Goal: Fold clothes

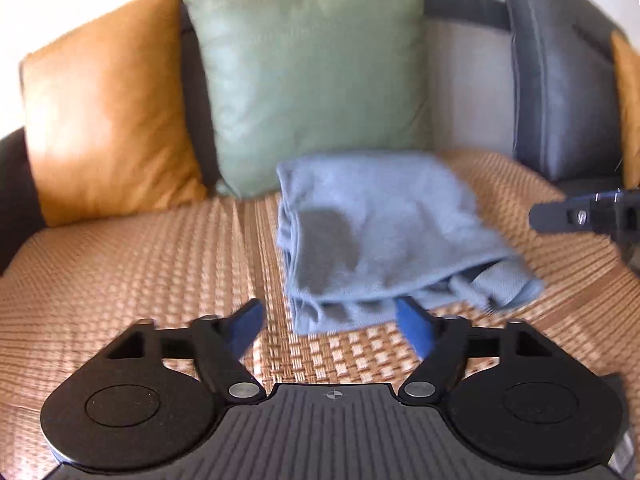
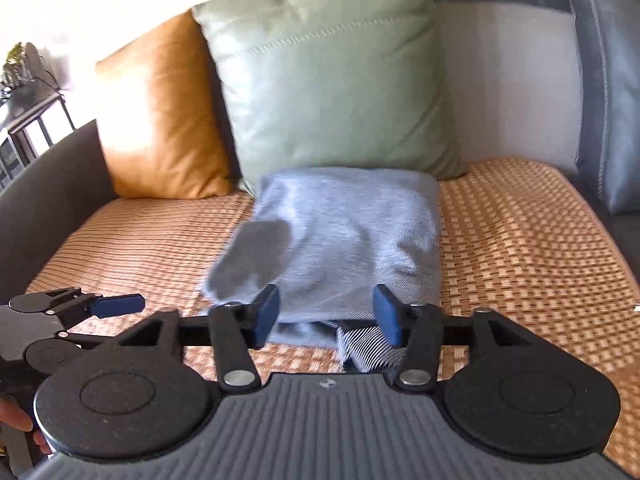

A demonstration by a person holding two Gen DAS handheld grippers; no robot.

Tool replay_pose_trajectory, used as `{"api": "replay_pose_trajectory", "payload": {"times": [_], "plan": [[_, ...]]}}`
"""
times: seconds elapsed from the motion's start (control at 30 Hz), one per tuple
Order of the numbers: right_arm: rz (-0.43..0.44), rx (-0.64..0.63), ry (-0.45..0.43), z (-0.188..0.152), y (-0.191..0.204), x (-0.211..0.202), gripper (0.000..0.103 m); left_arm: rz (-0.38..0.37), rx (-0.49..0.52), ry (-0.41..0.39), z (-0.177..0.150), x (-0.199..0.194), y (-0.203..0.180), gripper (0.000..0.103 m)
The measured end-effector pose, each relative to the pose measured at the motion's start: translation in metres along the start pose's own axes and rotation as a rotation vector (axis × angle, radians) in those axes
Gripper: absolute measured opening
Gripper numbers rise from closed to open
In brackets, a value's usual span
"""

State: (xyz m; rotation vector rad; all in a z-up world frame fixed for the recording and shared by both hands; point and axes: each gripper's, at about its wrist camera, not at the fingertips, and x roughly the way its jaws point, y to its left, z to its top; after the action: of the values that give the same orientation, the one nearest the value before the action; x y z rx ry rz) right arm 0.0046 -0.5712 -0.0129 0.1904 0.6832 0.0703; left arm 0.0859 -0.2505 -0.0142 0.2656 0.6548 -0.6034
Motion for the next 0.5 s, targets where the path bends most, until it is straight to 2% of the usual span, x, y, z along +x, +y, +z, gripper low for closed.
{"api": "replay_pose_trajectory", "payload": {"times": [0.03, 0.07, 0.1, 0.17, 0.3, 0.5], "plan": [[-0.007, -0.025, -0.01, 0.003, 0.006, -0.01, 0.078, 0.005, -0.003, -0.033, 0.003, -0.014, -0.001, 0.095], [-0.012, -0.054, -0.02, 0.007, 0.012, -0.022, 0.091, 0.011, -0.006, -0.066, 0.006, -0.028, -0.002, 0.103], [-0.011, -0.084, -0.034, 0.013, 0.018, -0.031, 0.103, 0.026, -0.02, -0.092, 0.007, -0.04, -0.002, 0.103], [-0.003, -0.126, -0.054, 0.02, 0.024, -0.051, 0.103, 0.056, -0.049, -0.144, 0.009, -0.062, -0.004, 0.103], [-0.029, -0.14, -0.046, 0.025, 0.026, -0.065, 0.103, 0.041, -0.062, -0.062, 0.013, -0.065, -0.004, 0.103], [-0.04, -0.095, 0.013, 0.01, 0.015, -0.057, 0.103, 0.101, 0.001, -0.048, 0.001, -0.058, -0.017, 0.103]]}}
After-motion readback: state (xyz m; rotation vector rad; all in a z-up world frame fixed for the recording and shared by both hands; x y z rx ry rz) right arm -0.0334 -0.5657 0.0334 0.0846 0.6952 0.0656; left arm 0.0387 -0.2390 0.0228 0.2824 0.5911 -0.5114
